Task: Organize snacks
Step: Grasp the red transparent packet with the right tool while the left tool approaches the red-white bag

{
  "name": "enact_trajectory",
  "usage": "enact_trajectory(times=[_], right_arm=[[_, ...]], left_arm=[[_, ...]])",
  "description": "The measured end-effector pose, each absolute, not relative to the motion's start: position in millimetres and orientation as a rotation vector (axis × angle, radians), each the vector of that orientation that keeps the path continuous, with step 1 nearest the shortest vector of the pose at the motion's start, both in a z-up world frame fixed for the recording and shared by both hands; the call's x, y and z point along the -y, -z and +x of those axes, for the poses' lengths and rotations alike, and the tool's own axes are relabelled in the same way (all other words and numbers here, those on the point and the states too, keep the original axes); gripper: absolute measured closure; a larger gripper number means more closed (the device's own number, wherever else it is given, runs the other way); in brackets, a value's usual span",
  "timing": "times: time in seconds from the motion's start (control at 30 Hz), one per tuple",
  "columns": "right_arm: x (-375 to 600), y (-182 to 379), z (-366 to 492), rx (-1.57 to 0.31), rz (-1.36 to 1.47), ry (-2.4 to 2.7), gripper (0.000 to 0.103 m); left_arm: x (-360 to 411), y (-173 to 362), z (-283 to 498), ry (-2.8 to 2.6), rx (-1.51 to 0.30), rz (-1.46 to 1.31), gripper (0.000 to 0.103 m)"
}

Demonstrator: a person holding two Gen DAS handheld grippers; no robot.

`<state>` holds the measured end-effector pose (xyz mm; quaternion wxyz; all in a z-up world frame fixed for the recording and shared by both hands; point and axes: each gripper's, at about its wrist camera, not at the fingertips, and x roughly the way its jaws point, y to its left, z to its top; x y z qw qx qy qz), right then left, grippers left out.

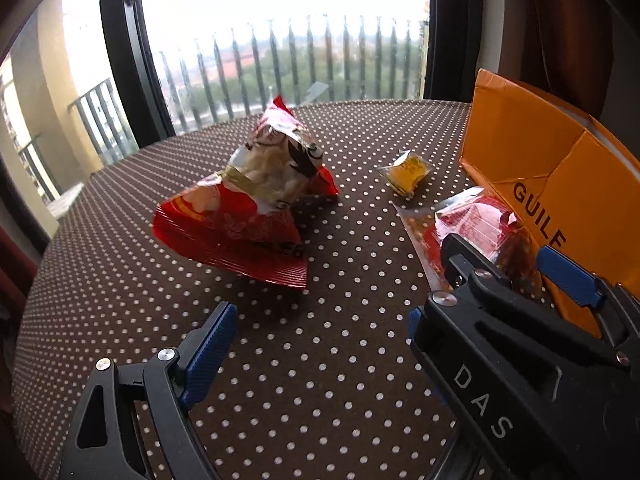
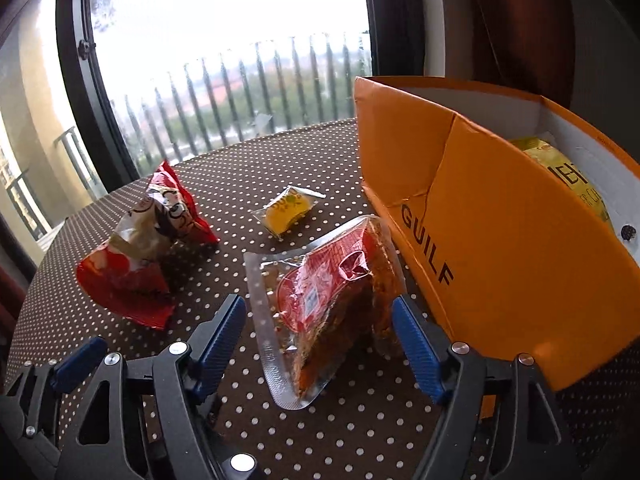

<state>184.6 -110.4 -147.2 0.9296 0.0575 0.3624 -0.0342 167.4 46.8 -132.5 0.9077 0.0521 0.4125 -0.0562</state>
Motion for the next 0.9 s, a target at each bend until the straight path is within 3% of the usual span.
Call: enact_trajectory(times=[0.2, 0.3, 0.4, 0.5, 0.63, 0.9], right_arm=[[108, 155, 195, -0.776, 0.111, 0.066, 0.026], [107, 163, 203, -0.828, 0.115, 0.035, 0.036], [109, 166, 206, -0.855, 0.118, 0.014, 0.039], [114, 166, 209, -0.858, 0.134, 0.023, 0.038], [118, 162, 213, -0.845, 0.148, 0.035, 0.025], [120, 158, 239, -0.862, 0.161, 0.016, 0.024]], left_arm=[[-50, 143, 178, 0.086, -0.883, 0.102, 0.014], [-52, 146, 179, 0.078, -0.899, 0.101, 0.015], [-54, 145, 181, 0.091, -0.9, 0.086, 0.015], [-54, 142, 182, 0.109, -0.893, 0.083, 0.015], [-51, 136, 189, 0.114, -0.883, 0.097, 0.015], [-44, 123, 206, 0.104, -0.875, 0.147, 0.015]])
